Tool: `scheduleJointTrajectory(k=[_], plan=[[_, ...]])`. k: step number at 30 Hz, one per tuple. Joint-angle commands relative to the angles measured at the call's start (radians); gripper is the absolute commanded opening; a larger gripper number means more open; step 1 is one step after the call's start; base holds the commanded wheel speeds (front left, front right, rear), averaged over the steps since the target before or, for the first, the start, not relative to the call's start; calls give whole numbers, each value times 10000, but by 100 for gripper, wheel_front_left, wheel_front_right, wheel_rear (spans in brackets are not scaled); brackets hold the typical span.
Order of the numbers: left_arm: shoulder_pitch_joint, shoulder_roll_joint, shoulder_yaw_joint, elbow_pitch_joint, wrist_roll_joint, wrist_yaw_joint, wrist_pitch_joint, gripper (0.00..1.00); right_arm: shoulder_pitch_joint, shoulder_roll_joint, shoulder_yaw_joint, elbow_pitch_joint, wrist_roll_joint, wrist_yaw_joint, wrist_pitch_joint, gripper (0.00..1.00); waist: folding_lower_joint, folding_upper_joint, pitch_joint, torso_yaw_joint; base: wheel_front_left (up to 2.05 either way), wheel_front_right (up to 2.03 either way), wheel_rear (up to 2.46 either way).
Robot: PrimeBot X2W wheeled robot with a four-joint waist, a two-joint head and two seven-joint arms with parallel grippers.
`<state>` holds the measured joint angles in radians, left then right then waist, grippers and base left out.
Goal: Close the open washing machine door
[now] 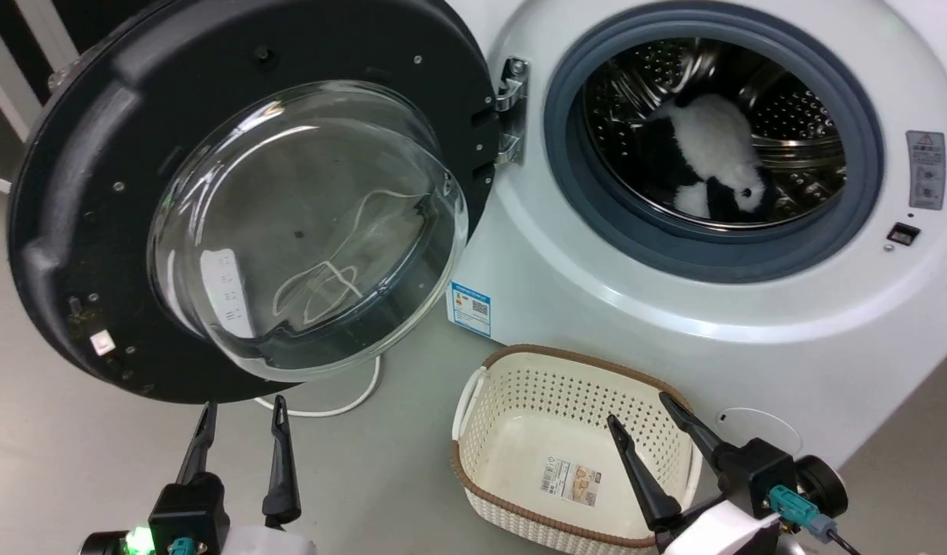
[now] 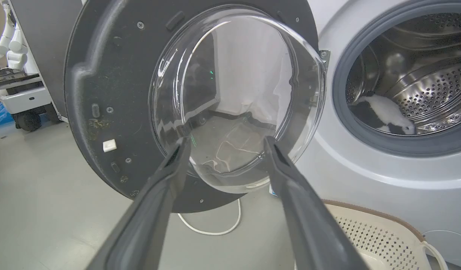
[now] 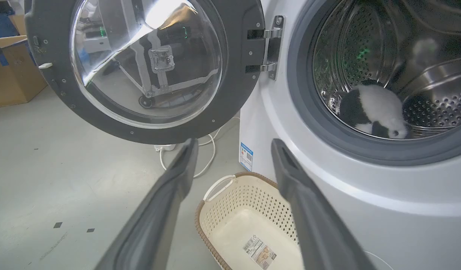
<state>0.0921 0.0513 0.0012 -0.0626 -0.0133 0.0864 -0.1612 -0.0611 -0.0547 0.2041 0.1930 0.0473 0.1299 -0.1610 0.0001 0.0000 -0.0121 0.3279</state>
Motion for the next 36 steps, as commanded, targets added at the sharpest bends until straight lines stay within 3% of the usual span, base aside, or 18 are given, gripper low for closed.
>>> scheduleJointTrajectory(k=[1,27,28,29,30,36], plan=[[174,2,-14,-35,-41,46,-95,100,-162,14,60,76,99,5,-99,100,-1,0,-8,63,0,0,0],[442,9,-105,97,-135,242,-701,100,-171,24,679,557,215,7,-703,100,-1,0,-7,1285,0,0,0],[419,9,-143,22,-141,217,-743,20,-141,23,697,577,221,7,-745,100,-1,0,-2,1373,0,0,0],[419,9,-143,22,-141,217,-743,20,-141,23,697,577,221,7,-745,100,-1,0,-2,1373,0,0,0],[404,8,-144,-33,-182,196,-764,0,-120,22,700,581,220,7,-766,100,-1,0,2,1419,0,0,0],[60,3,138,-704,-879,-50,-889,0,46,-20,542,550,98,8,-891,100,-1,0,228,1717,0,0,0]])
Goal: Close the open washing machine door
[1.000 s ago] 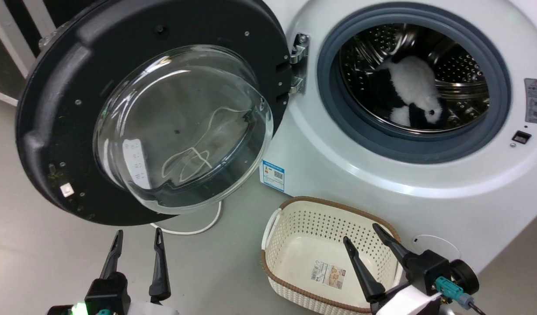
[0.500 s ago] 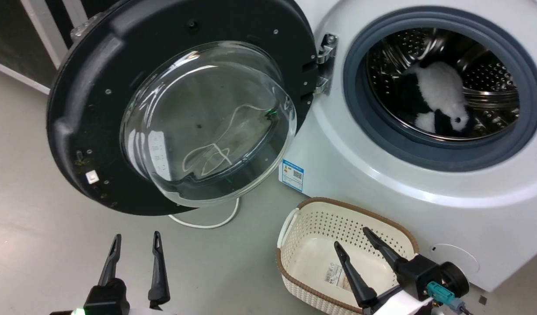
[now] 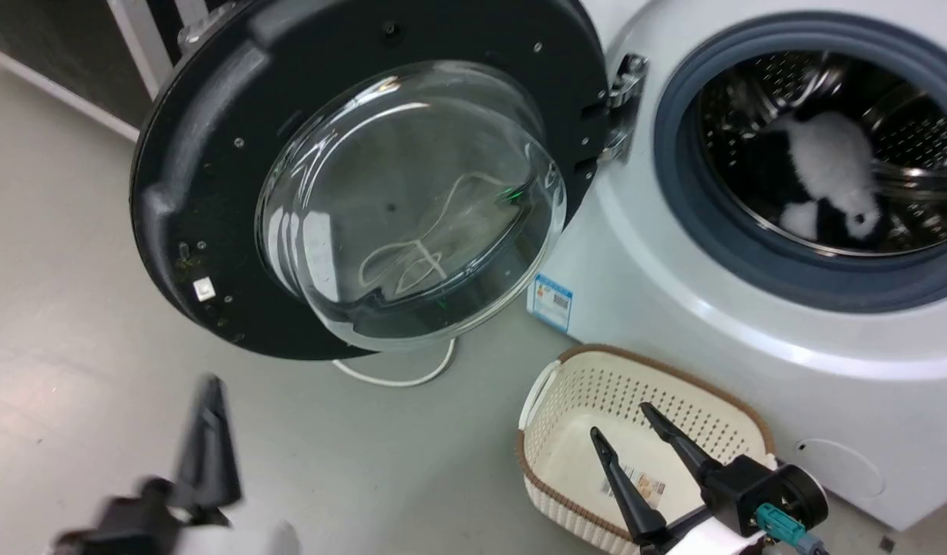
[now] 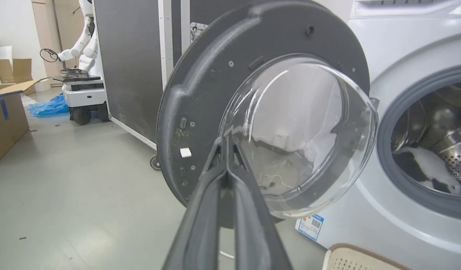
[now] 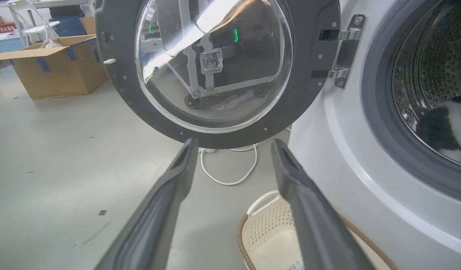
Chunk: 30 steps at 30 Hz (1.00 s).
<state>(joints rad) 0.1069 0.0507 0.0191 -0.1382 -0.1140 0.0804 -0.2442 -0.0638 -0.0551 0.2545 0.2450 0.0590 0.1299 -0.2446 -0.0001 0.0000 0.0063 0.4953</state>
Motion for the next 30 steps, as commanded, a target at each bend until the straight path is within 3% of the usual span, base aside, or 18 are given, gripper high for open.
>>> scheduleJointTrajectory(k=[1,5,9,12,13,21,26,30], plan=[[-226,6,75,-118,-141,-47,-80,0,93,-34,-6,9,-59,8,-76,100,1,0,123,86,0,0,0],[-1108,66,744,-553,-1035,-523,-163,0,204,-94,-253,-142,-201,8,-112,100,1,0,438,243,0,0,0],[-2411,523,1700,-333,-1977,-1025,-171,0,179,-156,-341,-478,-352,8,37,100,1,0,931,-19,0,0,0],[-3662,1105,2435,241,-3034,-1244,395,0,17,-302,-293,-686,-376,8,160,100,1,0,1338,-313,0,0,0],[-4969,1846,3133,1153,-4136,-1321,1425,0,-168,-438,-259,-842,-352,8,245,100,1,0,1706,-593,0,0,0],[-7782,3558,5074,4892,-6749,-624,3925,0,-566,-662,-101,-942,-237,8,275,100,1,0,2323,-1306,0,0,0],[-8853,3989,6038,6859,-8396,85,5734,0,-629,-746,-125,-873,-171,8,231,100,1,0,2427,-1580,0,0,0],[-9002,4231,5973,7753,-8937,172,7203,0,-655,-805,-103,-808,-144,8,202,100,1,0,2443,-1675,0,0,0]])
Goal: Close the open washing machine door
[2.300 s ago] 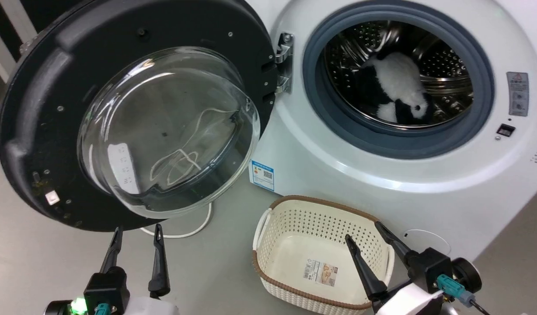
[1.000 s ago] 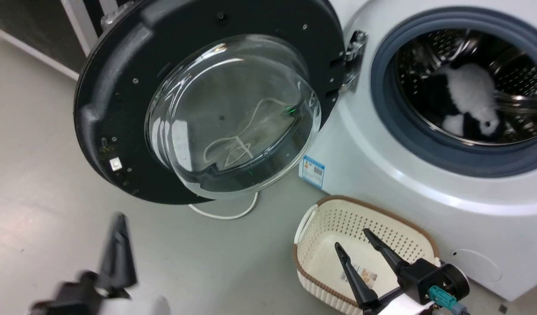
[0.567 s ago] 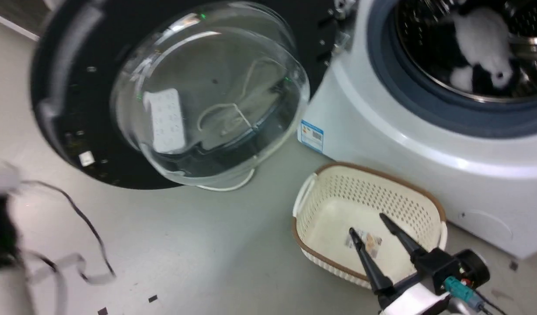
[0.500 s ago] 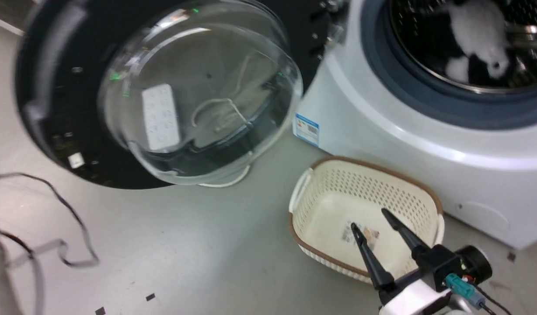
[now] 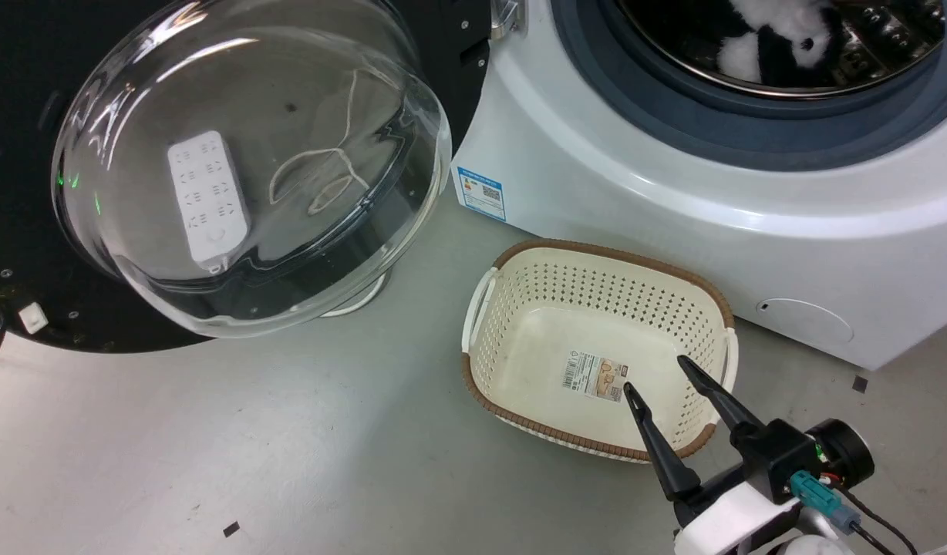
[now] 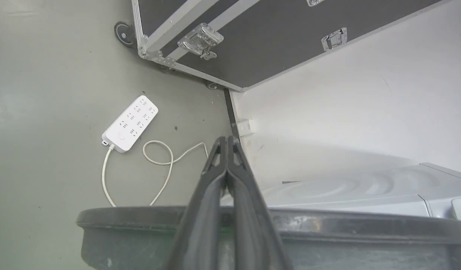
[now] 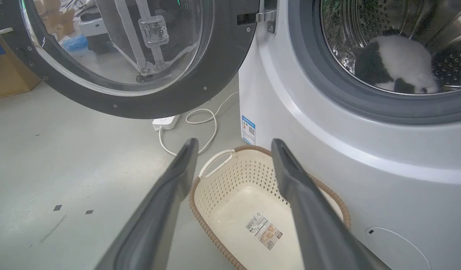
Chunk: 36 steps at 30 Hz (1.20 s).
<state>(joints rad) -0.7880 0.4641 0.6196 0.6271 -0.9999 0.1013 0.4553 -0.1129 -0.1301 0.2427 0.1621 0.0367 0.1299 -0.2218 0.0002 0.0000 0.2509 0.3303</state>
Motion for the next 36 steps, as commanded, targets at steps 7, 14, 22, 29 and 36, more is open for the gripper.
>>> scheduleJointTrajectory(k=[7,14,22,29,36], plan=[[292,80,-251,478,-695,-623,1890,0,-121,34,2,196,118,8,-54,100,-2,0,-305,-31,0,0,0],[1259,-479,-610,-292,-1409,-1309,3828,0,118,220,-82,498,171,8,-144,100,-2,0,-1023,123,0,0,0],[3280,-1903,-1143,-2673,-2134,-1358,5692,0,563,549,-540,806,214,8,-298,100,-2,0,-2134,255,0,0,0],[5745,-3618,-1877,-5448,-2407,-851,6584,0,853,717,-1101,835,161,8,-360,100,-2,0,-2765,-54,0,0,0],[7769,-4128,-3518,-7098,-3524,-434,6101,0,937,763,-1551,650,-106,8,-341,100,-2,0,-2810,-891,0,0,0]])
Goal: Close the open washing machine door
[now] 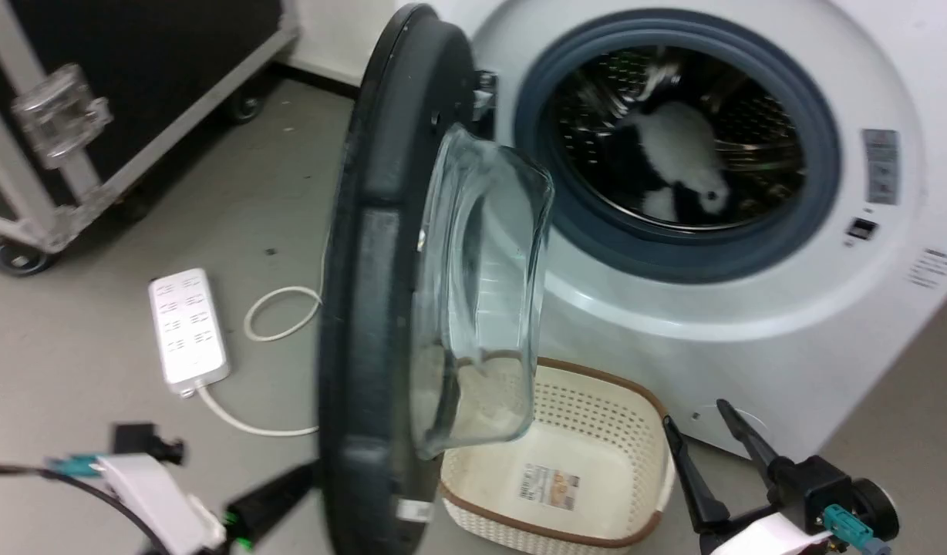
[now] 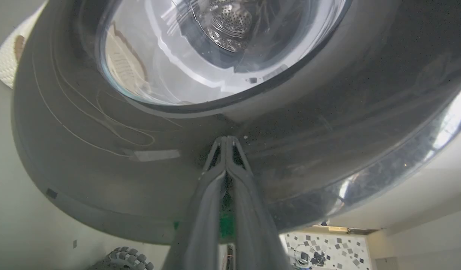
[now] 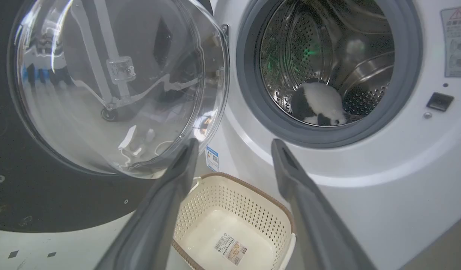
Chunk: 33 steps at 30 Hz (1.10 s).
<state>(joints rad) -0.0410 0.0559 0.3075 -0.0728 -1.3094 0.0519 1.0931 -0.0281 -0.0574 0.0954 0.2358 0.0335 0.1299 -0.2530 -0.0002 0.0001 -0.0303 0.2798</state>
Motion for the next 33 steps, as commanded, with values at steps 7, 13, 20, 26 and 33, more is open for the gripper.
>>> scheduleJointTrajectory(k=[7,13,20,26,33], plan=[[1028,-53,-2620,-137,-1841,-81,-2103,0,105,47,-402,-396,-263,8,192,100,2,-1,270,-1397,0,0,0],[678,-55,-4284,386,-2667,-550,-3836,0,52,52,-813,-767,-431,8,401,100,2,-1,870,-2614,0,0,0],[-1575,-56,-6087,2025,-3938,-1271,-6921,0,-313,68,-1358,-838,-258,8,350,100,2,-1,2035,-4870,0,0,0],[-3460,-56,-6490,3374,-4758,-1448,-8913,0,-478,70,-1204,-580,80,8,182,100,2,-1,2406,-5541,0,0,0],[-5096,-56,-7213,4898,-5843,-1699,-10147,0,-662,71,-1030,-241,243,8,40,100,2,-1,2402,-5629,0,0,0]])
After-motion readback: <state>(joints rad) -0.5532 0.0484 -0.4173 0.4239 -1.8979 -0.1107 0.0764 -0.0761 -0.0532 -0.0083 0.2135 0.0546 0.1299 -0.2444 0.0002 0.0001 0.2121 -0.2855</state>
